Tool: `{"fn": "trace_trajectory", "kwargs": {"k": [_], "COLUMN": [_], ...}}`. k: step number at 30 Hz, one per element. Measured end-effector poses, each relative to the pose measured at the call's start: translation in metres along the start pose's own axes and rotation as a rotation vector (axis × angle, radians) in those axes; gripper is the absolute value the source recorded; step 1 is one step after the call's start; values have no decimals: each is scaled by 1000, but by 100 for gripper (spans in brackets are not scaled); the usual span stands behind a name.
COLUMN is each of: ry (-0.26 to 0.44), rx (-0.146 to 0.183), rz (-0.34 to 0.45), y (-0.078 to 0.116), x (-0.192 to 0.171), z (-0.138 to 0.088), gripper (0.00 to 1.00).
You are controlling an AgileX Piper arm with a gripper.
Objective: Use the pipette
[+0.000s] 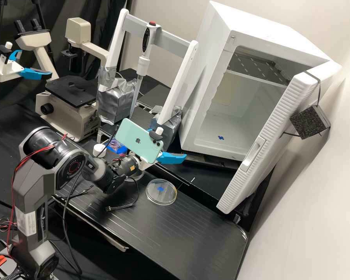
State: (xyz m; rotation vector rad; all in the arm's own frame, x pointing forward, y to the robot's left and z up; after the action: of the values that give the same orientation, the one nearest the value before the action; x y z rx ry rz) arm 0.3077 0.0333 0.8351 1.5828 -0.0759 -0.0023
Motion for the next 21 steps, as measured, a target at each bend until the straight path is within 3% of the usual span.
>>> {"fn": "trace_trajectory", "kwargs": {"k": [14, 16, 21], "ry": [0, 2, 86], "rx": [-6, 13, 62], "rz": [-14, -5, 68], "y": [5, 10, 28], "x": [-17, -28, -63], "z": [7, 9, -2], "gripper": [100, 100, 100]}}
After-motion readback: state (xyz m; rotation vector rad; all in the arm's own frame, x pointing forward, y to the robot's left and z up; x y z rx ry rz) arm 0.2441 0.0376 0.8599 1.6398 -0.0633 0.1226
